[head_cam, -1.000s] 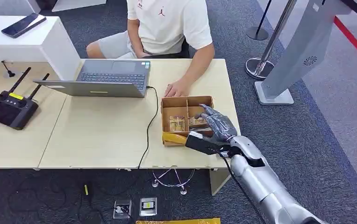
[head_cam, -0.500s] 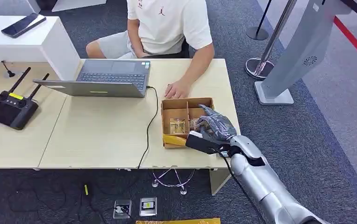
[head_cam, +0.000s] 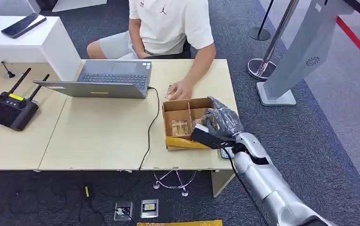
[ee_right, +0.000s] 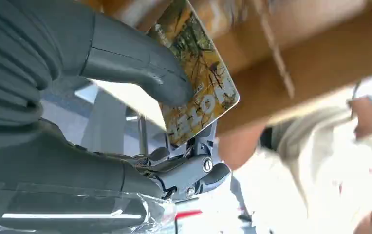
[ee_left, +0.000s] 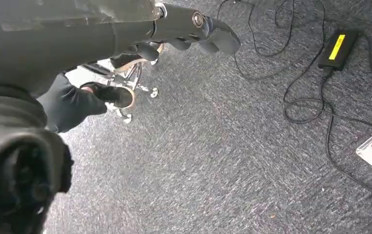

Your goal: Pass the card to the sensor for recognition and then transmit it.

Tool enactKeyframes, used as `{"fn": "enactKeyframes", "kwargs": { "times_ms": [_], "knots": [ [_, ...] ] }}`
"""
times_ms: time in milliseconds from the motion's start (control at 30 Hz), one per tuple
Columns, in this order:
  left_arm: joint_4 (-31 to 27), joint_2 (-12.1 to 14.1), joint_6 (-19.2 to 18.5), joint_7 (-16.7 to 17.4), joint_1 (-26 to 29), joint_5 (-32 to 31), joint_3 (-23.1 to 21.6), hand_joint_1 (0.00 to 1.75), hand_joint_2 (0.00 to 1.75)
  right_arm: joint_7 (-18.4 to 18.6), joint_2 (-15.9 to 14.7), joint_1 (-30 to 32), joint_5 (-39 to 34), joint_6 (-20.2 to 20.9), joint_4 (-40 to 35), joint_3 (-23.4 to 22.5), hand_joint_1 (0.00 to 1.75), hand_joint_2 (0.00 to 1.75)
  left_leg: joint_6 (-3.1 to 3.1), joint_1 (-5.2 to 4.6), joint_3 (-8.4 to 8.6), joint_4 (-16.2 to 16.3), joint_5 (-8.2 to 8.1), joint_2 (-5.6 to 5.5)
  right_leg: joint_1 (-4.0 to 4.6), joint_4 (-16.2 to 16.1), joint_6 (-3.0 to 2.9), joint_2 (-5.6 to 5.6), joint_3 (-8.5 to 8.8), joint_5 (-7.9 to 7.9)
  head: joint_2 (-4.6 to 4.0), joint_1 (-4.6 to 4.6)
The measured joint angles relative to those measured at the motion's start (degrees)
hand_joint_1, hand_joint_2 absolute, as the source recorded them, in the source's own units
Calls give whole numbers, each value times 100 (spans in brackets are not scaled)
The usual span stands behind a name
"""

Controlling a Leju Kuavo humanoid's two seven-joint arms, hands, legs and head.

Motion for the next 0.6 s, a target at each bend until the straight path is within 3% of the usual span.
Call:
{"fn": "enactKeyframes", "kwargs": {
  "times_ms": [233, 600],
  "knots": [
    [0, 0, -2, 0, -12, 0, -11, 0, 0, -11, -50, -530, -13, -188, -94, -291, 175, 175, 3, 0, 2, 1, 3, 1, 0, 0, 1, 2, 0, 3, 0, 0],
    [-4, 0, -138, 0, -142, -105, -144, 0, 0, -144, -192, -1541, 55, 11, -273, -680, 175, 175, 3, 0, 0, 1, 3, 1, 0, 1, 1, 1, 0, 4, 0, 0]
  ]
}}
